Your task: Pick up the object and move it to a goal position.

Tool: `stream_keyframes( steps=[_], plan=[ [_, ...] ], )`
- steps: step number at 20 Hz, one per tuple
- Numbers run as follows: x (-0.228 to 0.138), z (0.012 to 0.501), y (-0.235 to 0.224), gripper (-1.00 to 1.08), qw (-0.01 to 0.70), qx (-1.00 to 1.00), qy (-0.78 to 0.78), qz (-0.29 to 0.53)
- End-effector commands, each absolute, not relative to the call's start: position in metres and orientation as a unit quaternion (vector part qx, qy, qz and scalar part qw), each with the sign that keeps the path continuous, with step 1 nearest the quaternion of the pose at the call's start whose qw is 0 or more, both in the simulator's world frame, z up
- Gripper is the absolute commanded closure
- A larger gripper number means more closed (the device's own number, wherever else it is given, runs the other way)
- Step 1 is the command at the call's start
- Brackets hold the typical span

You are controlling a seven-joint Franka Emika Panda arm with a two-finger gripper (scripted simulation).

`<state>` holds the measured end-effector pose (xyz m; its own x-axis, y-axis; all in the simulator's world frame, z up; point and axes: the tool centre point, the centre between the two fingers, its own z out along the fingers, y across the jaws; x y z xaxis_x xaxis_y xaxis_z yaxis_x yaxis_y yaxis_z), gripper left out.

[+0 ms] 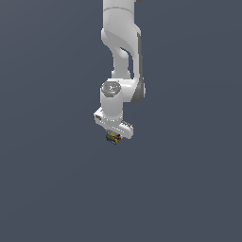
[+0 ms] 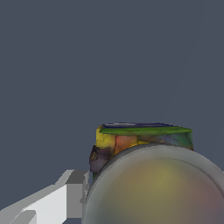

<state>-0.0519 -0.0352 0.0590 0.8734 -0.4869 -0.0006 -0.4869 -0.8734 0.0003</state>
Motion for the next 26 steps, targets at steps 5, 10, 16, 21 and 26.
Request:
stream_keyframes(
  steps=[5,10,16,21,26],
  plan=[
    [-0.052,0.058,-0.035,1.08,0.000,0.968,-0.252,0.000],
    [-0.052,0.059,-0.035,1.08,0.000,0.968,-0.252,0.000],
    [-0.055,0.066,-0.028,1.08,0.000,0.968,-0.252,0.000],
    [-0.063,0.082,-0.012,1.08,0.000,0.968,-0.252,0.000],
    [-0.077,0.109,0.013,1.08,0.000,0.968,-0.252,0.000]
  ],
)
